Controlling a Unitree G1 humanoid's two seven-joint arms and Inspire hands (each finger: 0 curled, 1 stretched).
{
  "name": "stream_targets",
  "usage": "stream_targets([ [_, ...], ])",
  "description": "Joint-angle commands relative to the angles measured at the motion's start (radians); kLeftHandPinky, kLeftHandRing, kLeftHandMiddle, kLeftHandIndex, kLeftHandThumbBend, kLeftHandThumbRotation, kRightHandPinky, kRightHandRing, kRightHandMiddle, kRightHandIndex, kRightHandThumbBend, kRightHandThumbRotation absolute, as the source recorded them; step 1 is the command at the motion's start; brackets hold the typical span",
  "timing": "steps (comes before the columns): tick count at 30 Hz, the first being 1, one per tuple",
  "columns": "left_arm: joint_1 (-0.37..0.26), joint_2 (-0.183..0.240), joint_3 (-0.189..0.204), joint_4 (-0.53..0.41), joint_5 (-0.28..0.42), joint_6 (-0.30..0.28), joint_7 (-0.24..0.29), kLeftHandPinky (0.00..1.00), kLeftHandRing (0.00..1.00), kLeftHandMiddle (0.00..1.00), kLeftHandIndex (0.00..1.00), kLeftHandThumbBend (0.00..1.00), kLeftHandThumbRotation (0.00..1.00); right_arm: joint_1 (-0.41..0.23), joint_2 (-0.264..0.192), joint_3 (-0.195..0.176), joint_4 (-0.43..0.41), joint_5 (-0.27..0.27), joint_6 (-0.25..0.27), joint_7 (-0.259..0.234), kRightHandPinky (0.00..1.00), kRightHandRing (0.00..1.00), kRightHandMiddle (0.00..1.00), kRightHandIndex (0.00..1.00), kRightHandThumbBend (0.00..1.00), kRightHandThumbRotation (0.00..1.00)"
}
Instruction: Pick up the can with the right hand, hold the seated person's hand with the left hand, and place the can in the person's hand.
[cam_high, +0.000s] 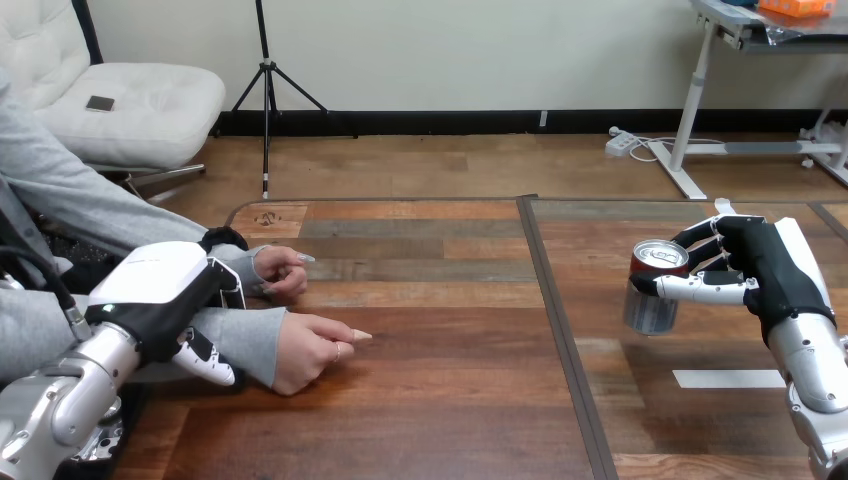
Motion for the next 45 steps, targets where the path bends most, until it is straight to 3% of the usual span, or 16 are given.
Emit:
stream_targets([
  [1, -0.037, -0.003, -0.002, 0.006, 0.000, -0.011, 0.025, 0.24, 0.30, 0.37, 0.38, 0.85, 0.00, -0.063, -0.016, -0.014, -0.054, 0.018, -0.034, -0.010, 0.32, 0.36, 0.42, 0.46, 0.78, 0.00],
  [8, -0.040, -0.001, -0.009, 0.004, 0.016, 0.002, 0.034, 0.25, 0.30, 0.37, 0.38, 0.84, 0.00, -0.062, -0.016, -0.013, -0.055, 0.016, -0.034, -0.012, 0.34, 0.38, 0.42, 0.46, 0.78, 0.00],
  [23, -0.042, -0.003, -0.017, 0.019, 0.048, -0.015, 0.115, 0.25, 0.30, 0.35, 0.36, 0.87, 0.00, -0.060, -0.015, -0.013, -0.055, 0.016, -0.030, -0.014, 0.34, 0.38, 0.43, 0.46, 0.78, 0.00],
  [45, -0.032, 0.002, 0.005, 0.003, -0.022, -0.029, 0.053, 0.20, 0.26, 0.32, 0.33, 0.82, 0.00, -0.059, -0.015, -0.015, -0.056, 0.019, -0.027, -0.014, 0.31, 0.35, 0.41, 0.46, 0.78, 0.00],
])
